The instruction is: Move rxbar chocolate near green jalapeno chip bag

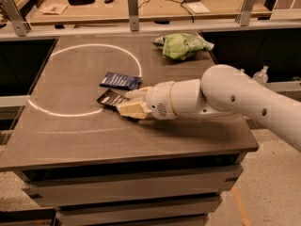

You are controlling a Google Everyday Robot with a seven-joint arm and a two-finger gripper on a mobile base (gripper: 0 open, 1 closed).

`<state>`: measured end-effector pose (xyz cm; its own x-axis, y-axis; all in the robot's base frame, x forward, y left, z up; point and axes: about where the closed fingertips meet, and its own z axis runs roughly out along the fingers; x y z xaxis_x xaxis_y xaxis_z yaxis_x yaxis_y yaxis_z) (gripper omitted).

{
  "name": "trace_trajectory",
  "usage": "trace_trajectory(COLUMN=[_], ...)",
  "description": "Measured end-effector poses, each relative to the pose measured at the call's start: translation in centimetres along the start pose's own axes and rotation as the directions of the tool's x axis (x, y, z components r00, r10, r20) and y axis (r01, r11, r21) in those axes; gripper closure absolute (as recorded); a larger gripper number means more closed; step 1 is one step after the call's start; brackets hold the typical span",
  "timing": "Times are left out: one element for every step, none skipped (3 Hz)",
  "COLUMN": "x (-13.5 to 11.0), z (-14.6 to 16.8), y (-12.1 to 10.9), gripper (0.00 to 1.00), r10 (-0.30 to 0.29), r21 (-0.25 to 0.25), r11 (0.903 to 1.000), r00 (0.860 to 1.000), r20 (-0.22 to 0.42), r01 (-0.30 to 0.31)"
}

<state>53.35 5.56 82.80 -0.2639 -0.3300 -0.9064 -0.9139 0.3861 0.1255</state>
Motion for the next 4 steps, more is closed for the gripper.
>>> trace_trajectory(x=[1.08, 0.82, 0.74, 0.74], z=[-1.60, -1.72, -1.75, -1.75], y=[-1.30, -1.27, -1.26, -1.25], gripper=[1.00, 1.00, 1.00, 1.00], r10=[0.062, 0.062, 0.062, 0.062], r21=[0.037, 0.037, 0.037, 0.037], r11=[0.9973, 0.9973, 0.9973, 0.9973], r00=[0.997, 0.997, 0.997, 0.997], r20=[0.036, 0.036, 0.037, 0.037], r01=[-0.063, -0.063, -0.063, -0.063])
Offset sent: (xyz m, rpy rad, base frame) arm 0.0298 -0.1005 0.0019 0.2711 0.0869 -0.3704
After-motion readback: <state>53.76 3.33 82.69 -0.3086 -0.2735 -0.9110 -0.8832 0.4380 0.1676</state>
